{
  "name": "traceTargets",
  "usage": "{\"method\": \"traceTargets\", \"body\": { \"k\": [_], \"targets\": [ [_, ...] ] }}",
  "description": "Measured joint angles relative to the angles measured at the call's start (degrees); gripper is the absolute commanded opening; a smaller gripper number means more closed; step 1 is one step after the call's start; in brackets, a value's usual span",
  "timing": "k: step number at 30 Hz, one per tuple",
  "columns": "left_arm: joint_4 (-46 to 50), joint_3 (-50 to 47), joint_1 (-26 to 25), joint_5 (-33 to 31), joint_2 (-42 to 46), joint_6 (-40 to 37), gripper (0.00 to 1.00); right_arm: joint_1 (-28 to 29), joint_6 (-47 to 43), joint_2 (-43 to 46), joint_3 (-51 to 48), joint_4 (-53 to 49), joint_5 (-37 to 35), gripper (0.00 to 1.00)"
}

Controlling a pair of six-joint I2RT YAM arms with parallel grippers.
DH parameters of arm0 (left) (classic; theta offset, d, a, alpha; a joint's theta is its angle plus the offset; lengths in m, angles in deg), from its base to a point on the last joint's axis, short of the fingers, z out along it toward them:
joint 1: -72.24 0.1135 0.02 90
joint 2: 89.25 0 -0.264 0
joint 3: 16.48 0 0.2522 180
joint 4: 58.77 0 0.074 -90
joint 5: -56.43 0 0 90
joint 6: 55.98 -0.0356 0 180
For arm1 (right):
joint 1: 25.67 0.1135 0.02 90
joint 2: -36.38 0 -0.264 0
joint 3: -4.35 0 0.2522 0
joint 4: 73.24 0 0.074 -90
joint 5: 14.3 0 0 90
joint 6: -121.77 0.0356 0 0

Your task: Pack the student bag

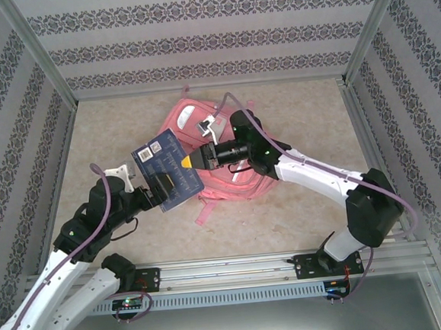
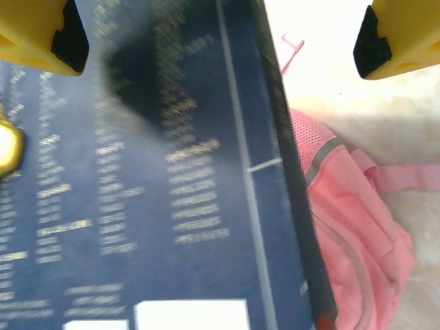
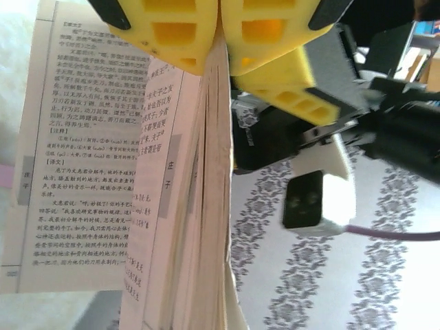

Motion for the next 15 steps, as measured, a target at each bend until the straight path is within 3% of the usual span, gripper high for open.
{"method": "traceTargets", "body": {
  "k": [4,7,11,15],
  "targets": [
    [-4.8,-0.3,1.7,4.2,-0.5,-0.8,1.00,0.0,5.6,0.6,-3.0,7.9,1.4,0.00],
    [-10.6,-0.5,3.5,10.2,-2.3,-0.6,0.91,0.0,8.5,0.8,-5.7,12.2,2.1,0.00],
    [-20.1,-2.9,4.9,18.0,-4.6,1.5,0.68,-0.7,10.1,2.0,-7.8,14.4,2.5,0.00],
    [-28.1,-6.4,6.0,23.3,-5.0,4.6,0.40,-2.2,10.3,4.2,-9.7,15.3,2.8,0.00]
  ]
}}
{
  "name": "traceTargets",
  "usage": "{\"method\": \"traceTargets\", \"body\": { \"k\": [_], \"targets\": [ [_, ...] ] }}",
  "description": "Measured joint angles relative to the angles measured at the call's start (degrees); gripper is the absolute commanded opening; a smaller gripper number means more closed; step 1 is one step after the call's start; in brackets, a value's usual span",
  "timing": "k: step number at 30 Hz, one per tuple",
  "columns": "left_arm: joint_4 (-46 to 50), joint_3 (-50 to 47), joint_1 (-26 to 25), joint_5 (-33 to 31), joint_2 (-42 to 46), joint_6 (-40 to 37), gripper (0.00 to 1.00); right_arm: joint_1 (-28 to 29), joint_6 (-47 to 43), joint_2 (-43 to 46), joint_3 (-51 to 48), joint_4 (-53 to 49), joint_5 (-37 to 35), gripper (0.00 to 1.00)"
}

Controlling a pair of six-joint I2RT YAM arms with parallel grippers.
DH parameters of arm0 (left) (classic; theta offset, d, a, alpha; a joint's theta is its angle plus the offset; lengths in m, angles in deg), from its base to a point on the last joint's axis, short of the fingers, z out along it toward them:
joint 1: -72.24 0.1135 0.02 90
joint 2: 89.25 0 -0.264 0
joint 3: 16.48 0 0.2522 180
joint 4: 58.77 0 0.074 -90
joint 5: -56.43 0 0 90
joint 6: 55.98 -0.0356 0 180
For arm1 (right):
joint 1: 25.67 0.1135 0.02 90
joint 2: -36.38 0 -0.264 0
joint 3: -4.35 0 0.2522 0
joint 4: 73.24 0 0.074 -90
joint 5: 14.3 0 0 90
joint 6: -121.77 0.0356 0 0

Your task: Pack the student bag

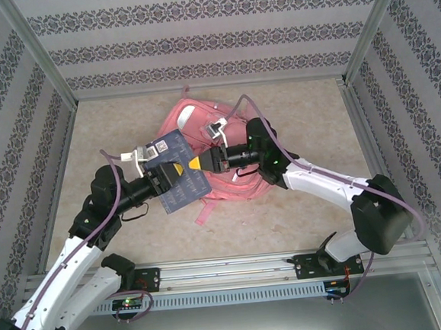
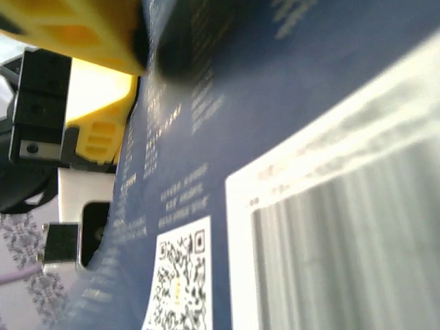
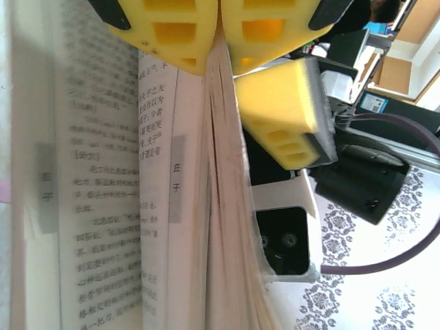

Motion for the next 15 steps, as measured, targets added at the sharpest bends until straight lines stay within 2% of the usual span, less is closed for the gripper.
{"method": "traceTargets", "body": {
  "k": [6,8,9,12,15],
  "targets": [
    [-9.1,-2.9,0.4,4.4,-0.1,3.6,0.13,-1.8,-0.5,1.7,-0.9,-1.4,0.7,0.00],
    [-11.4,-3.7,0.8,4.8,-0.1,4.8,0.07,-1.9,-1.2,2.1,-0.9,-2.1,0.2,0.00],
    [-12.6,-4.0,0.9,4.8,-0.1,5.1,0.06,-1.9,-1.8,2.3,-0.9,-2.4,-0.3,0.04],
    [-15.1,-5.3,1.0,5.2,-0.1,6.3,0.01,-1.9,-3.5,3.4,-1.0,-4.6,-2.8,0.44],
    [-17.0,-6.4,1.0,4.6,0.2,7.5,0.00,-2.0,-4.6,6.9,-3.5,-6.2,-9.2,0.67]
  ]
}}
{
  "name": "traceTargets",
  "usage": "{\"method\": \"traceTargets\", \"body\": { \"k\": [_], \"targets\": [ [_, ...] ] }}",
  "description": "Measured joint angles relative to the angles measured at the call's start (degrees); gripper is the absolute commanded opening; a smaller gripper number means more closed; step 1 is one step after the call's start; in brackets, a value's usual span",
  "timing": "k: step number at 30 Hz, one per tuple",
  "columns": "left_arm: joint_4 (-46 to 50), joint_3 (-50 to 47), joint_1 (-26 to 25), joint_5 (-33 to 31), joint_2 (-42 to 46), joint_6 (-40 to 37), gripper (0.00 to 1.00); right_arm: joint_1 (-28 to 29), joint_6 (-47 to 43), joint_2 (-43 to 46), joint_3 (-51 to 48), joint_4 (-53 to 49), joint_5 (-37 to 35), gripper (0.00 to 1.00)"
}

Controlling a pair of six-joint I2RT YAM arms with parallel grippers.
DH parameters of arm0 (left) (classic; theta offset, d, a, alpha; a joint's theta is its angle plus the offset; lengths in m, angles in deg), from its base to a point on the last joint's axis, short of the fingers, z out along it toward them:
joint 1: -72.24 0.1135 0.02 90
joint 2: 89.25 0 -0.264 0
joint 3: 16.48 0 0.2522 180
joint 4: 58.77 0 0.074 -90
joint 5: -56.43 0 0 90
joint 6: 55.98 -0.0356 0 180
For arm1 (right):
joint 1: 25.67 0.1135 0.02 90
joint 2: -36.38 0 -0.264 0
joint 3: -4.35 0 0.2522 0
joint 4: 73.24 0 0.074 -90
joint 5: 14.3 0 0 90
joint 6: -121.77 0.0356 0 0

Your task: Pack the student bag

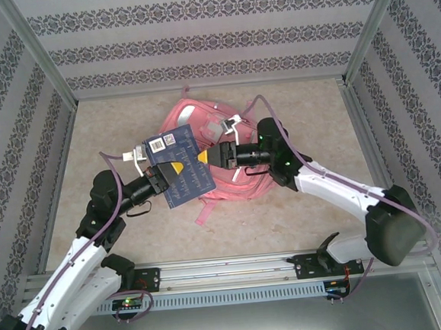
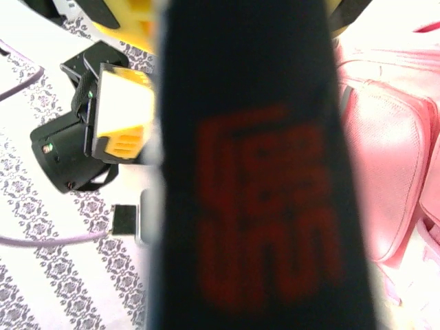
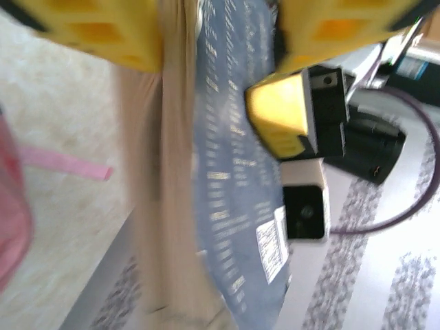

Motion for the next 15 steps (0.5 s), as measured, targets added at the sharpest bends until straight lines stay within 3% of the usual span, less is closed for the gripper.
{"method": "traceTargets", "body": {
  "k": [3,6,15],
  "targets": [
    [-3.8,-1.7,0.0,-1.2,0.2,2.4,0.00,1.1,0.2,5.5,-4.9,0.2,-9.4,0.85],
    [-9.0,-3.9,0.0,-3.8,-1.0,5.9,0.00,4.8,1.7,10.3,-10.1,2.3,-18.9,0.95],
    [-18.8,-4.4,0.0,-9.3,-7.3,12.5,0.00,15.5,11.0,10.9,-19.4,16.8,-41.6,0.97]
  ]
}}
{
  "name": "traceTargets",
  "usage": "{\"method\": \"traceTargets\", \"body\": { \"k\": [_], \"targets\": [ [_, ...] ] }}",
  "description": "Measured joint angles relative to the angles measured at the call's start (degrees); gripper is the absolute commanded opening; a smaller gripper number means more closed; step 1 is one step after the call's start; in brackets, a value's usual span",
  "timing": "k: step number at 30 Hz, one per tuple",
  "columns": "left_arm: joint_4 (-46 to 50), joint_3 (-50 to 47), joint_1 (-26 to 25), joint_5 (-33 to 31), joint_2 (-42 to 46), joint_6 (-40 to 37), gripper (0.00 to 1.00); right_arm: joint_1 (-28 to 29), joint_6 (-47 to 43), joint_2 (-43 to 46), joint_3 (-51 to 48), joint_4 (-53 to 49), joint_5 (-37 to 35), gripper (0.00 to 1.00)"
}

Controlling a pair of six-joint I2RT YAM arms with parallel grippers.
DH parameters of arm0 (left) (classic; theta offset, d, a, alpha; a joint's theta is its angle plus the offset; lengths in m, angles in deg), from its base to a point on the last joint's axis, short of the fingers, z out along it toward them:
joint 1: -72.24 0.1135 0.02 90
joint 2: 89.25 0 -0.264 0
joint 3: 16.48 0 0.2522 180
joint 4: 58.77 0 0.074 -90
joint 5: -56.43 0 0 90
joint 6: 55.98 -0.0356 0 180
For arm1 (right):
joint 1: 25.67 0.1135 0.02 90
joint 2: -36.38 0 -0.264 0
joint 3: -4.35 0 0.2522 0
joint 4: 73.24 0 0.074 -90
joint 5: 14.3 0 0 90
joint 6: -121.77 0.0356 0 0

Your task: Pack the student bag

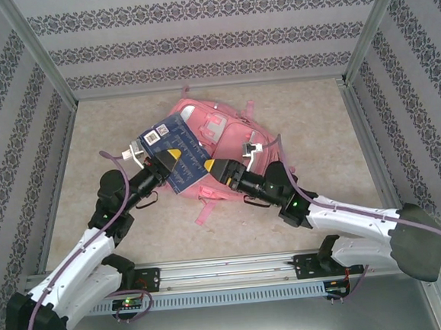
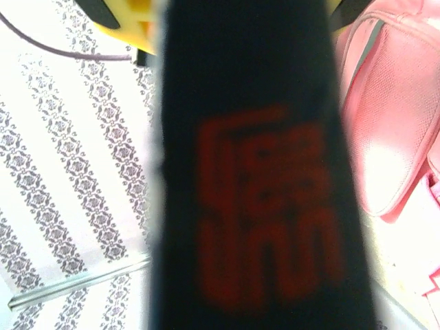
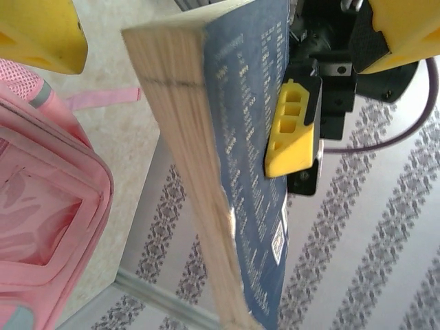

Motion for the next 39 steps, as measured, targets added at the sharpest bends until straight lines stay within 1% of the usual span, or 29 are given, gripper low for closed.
{"method": "traceTargets", "body": {
  "k": [5,8,12,14,15,16,18,19,20,21,24,26,29,32,33,34,35,36,37,39],
  "targets": [
    [-2.6,0.0,0.0,-1.4,-1.2,2.0,0.02,2.3,2.9,-6.4,0.3,9.6,-4.8,0.94],
    [-3.3,0.0,0.0,-1.8,-1.5,2.8,0.04,3.2,4.6,-12.4,3.0,13.7,-5.7,0.86],
    [-3.9,0.0,0.0,-1.9,-1.6,3.6,0.09,4.3,6.6,-19.1,6.7,19.8,-6.6,0.62],
    [-3.9,0.0,0.0,-1.9,-1.6,3.8,0.12,4.5,7.1,-21.1,8.0,22.1,-7.0,0.47],
    [-3.9,0.0,0.0,-1.9,-1.6,3.8,0.16,4.6,7.0,-21.6,8.5,22.9,-7.3,0.37],
    [-3.9,0.0,0.0,-2.0,-1.6,3.8,0.22,4.6,6.9,-21.8,8.7,23.5,-7.5,0.28],
    [-3.9,0.0,0.0,-2.4,-1.6,4.0,0.38,4.9,7.1,-21.9,9.0,24.3,-8.2,0.16],
    [-3.9,0.0,0.0,-2.5,-1.6,4.0,0.45,4.9,7.1,-21.9,9.2,24.7,-8.5,0.12],
    [-3.9,0.0,0.0,-2.6,-1.5,4.0,0.50,4.9,6.7,-21.8,9.2,24.7,-8.6,0.10],
    [-3.8,0.0,0.0,-2.6,-1.3,3.8,0.52,4.9,6.3,-21.6,9.2,24.5,-9.0,0.09],
    [-2.9,0.0,0.0,-2.6,0.3,3.5,0.51,4.9,5.1,-20.0,7.7,23.4,-9.5,0.05],
    [-2.2,0.0,0.0,-2.5,1.3,3.1,0.46,4.9,4.7,-18.6,6.4,23.2,-9.4,0.03],
    [-1.6,0.0,0.1,-2.3,1.6,2.9,0.37,4.3,4.0,-16.3,4.2,23.3,-8.6,0.02],
    [-1.5,0.0,0.1,-1.6,1.2,2.9,0.25,3.5,4.0,-14.3,2.1,23.4,-7.8,0.01],
    [-1.5,0.0,0.2,-1.3,0.9,3.0,0.20,3.2,4.0,-13.8,1.4,23.4,-7.4,0.02],
    [-1.7,0.0,0.2,-1.0,0.4,3.1,0.12,2.9,4.0,-13.5,1.0,23.5,-7.0,0.05],
    [-1.9,0.0,0.2,-0.7,-0.2,3.2,0.06,2.7,4.0,-13.3,0.8,23.5,-6.9,0.10],
    [-2.8,0.0,0.2,-0.3,-1.1,3.6,0.00,2.4,4.1,-13.3,0.7,23.5,-6.8,0.20],
    [-3.7,0.0,0.4,0.0,-2.0,4.0,0.00,2.1,4.2,-13.3,0.7,23.3,-6.4,0.36],
    [-4.3,-0.1,0.5,0.4,-3.1,3.8,0.00,1.9,4.1,-13.3,0.7,23.3,-6.1,0.61]
  ]
}}
